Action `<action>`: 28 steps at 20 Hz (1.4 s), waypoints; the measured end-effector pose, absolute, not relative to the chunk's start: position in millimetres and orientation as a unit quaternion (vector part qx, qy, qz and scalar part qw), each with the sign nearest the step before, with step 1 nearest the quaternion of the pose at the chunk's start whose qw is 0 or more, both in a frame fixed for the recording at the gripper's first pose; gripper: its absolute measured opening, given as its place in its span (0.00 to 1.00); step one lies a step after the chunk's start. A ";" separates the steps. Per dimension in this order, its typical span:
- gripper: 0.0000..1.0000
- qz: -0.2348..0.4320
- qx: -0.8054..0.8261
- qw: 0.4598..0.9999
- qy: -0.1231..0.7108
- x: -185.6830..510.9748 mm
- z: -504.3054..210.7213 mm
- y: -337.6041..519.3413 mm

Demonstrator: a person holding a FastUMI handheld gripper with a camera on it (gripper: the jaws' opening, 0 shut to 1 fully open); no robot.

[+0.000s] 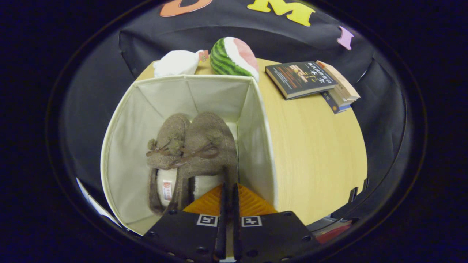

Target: Open the storage box then place both shoes into the box .Put the left shoe in first, then the right shoe, with the right side of both shoes facing outward in a uniform manner.

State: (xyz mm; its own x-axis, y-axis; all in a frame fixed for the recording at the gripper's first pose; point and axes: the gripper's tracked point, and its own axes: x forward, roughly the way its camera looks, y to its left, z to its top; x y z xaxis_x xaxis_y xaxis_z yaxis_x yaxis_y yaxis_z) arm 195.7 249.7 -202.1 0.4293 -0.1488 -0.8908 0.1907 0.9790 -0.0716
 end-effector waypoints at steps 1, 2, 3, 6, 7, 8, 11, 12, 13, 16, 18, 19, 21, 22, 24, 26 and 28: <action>0.19 -0.099 0.021 0.850 0.516 197.6 -198.0 253.0; 0.29 -0.096 0.016 0.854 0.511 200.2 -192.7 256.0; 0.39 -0.092 0.002 0.857 0.508 198.8 -188.6 259.0; 0.67 -0.066 -0.008 0.867 0.495 197.2 -171.4 275.3; 0.82 -0.063 -0.018 0.869 0.490 191.4 -165.9 274.7; 0.96 -0.064 -0.033 0.876 0.476 190.7 -155.2 271.2; 0.96 -0.056 -0.054 0.903 0.422 177.6 -112.7 265.3; 0.96 -0.057 -0.058 0.914 0.398 171.7 -94.9 259.3; 0.96 -0.058 -0.058 0.924 0.373 164.5 -77.8 252.6; 0.96 -0.052 -0.042 0.950 0.306 133.7 -31.4 235.2; 0.95 -0.045 -0.031 0.967 0.250 110.3 3.7 221.0; 0.95 -0.042 -0.025 0.974 0.221 98.3 19.0 213.3; 0.95 -0.035 -0.019 0.986 0.163 71.5 46.1 196.3; 0.95 -0.035 -0.018 0.990 0.138 58.2 56.7 186.0; 0.95 -0.028 -0.022 0.995 0.097 32.9 70.8 168.6; 0.95 -0.014 -0.033 0.997 0.066 7.5 81.2 156.9; 0.95 -0.009 -0.036 0.999 0.038 -14.9 88.8 145.6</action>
State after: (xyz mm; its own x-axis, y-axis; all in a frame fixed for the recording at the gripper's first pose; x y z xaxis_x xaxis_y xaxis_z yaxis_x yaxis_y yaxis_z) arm -14.9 145.6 88.8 0.9969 -0.0217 -0.0761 0.0161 0.9972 -0.0735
